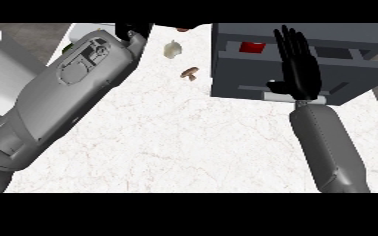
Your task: Pick up the can, place it into the drawer and close the drawer
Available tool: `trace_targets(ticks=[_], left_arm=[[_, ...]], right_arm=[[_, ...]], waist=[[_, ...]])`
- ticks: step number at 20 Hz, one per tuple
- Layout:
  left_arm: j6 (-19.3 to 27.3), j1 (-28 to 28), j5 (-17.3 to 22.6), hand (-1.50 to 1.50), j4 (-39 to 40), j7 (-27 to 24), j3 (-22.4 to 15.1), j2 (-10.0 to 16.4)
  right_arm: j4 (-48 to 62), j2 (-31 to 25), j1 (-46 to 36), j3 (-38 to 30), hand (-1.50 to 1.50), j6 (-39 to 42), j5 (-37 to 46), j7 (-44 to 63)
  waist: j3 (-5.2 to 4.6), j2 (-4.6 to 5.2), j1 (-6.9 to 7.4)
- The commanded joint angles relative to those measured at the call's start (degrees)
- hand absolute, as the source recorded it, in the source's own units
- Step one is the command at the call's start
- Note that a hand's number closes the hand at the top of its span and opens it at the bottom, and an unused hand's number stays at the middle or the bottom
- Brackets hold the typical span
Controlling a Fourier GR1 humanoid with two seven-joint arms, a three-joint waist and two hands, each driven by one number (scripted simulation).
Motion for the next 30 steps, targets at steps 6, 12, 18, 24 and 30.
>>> trace_targets(ticks=[6, 12, 18, 24, 30], left_arm=[[1.27, 7.56, -2.27, -1.5, -11.41, 3.23, -0.69, 4.78], [0.09, 11.27, -3.11, -1.5, -14.45, 3.57, -0.55, 5.91], [-0.5, 13.82, -4.05, -1.5, -18.9, 4.57, 0.16, 8.65], [-0.32, 18.93, -5.2, -1.5, -19.24, 0.74, 0.4, 7.6], [-0.5, 20.7, -5.5, -1.5, -22.72, 2.09, 0.65, 9.04]], right_arm=[[20.43, 1.05, -12.87, -4.57, -1.5, -7.91, 0.66, 0.39], [29.62, -1.21, -22.05, -6.78, -1.5, -9.97, 1.18, 0.14], [34.83, -0.98, -27.07, -8.56, -1.5, -11.4, 0.73, 1.59], [37.24, -1.22, -30.13, -9.74, -1.5, -12.53, 0.32, 1.62], [37.37, -1.83, -31.72, -13.49, -1.5, -9.84, -4.51, -4.83]], waist=[[1.19, 1.26, 0.59], [1.2, 1.89, 1.04], [1.21, 1.93, 1.39], [1.19, 2.54, 1.46], [1.31, 2.28, 1.87]])
